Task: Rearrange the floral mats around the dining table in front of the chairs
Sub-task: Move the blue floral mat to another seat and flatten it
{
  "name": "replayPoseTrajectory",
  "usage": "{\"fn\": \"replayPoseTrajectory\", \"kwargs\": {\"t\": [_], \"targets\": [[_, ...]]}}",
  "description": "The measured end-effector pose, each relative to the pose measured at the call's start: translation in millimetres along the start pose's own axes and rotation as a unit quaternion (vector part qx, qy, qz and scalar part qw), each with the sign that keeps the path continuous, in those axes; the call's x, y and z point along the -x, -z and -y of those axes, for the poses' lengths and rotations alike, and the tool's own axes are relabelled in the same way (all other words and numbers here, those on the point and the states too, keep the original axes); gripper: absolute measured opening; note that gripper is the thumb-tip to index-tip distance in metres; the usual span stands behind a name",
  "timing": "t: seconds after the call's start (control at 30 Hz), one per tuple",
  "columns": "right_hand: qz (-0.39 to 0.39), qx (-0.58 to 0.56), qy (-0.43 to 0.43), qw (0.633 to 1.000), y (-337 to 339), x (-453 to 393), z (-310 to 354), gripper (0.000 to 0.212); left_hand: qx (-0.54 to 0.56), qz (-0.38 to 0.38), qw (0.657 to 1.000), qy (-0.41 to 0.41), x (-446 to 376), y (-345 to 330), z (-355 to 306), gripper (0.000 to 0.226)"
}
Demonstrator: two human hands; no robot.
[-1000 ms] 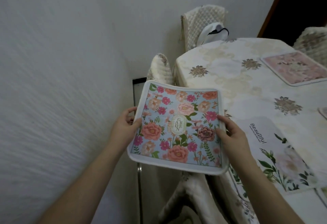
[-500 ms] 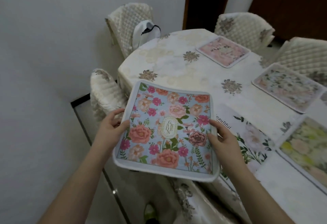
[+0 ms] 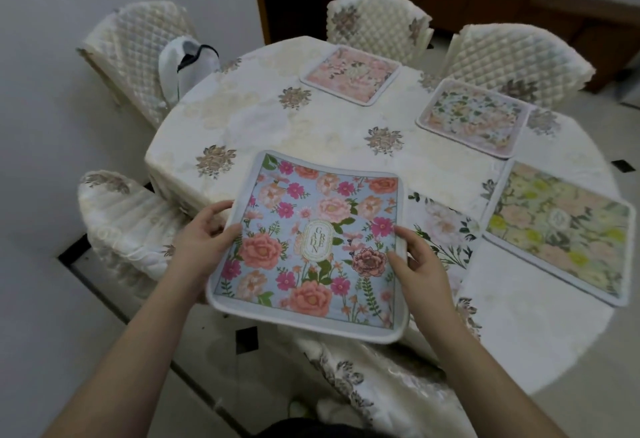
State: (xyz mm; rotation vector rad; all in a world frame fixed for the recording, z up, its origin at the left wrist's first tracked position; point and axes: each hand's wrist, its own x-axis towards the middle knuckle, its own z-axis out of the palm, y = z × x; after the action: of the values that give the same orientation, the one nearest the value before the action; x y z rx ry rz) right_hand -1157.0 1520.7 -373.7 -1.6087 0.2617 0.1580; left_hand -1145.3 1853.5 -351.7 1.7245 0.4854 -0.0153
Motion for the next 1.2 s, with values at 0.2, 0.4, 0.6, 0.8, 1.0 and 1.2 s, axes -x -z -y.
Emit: {"fn": "replayPoseTrajectory", "kwargs": {"t": [0.2,0.4,0.6,0.8,1.0,1.2], "targets": [[-0.005,-0.012,-0.008,1.000,5.6,-11.0,-3.2,0.038,-0.027,0.029,0.999,0.003,-15.1,-12.2,-7.5,0.030],[-0.018,-0.014,-0.010,1.000,0.1,-20.7,-6.5,0.036,-0.027,0.041,0.999,0.009,-31.7,-16.1,-6.4,0.030],[-0.063,-0.018,-0.022,0.998,-25.1,-28.4,-8.7,0.037,-0.029,0.103,0.994,0.009,-74.5,-8.5,-8.6,0.028],[-0.145,-0.028,-0.025,0.989,-72.9,-30.5,-8.1,0.038,-0.078,0.171,0.982,-0.014,-127.6,11.3,-4.0,0.028],[-0.188,-0.004,-0.033,0.982,-108.0,-28.9,-14.7,0.037,-0.105,0.192,0.975,-0.028,-161.4,27.9,4.0,0.028],[-0.206,-0.013,-0.028,0.978,-119.0,-32.4,-16.8,0.037,-0.125,0.188,0.973,-0.040,-173.1,23.1,9.1,0.030]]}}
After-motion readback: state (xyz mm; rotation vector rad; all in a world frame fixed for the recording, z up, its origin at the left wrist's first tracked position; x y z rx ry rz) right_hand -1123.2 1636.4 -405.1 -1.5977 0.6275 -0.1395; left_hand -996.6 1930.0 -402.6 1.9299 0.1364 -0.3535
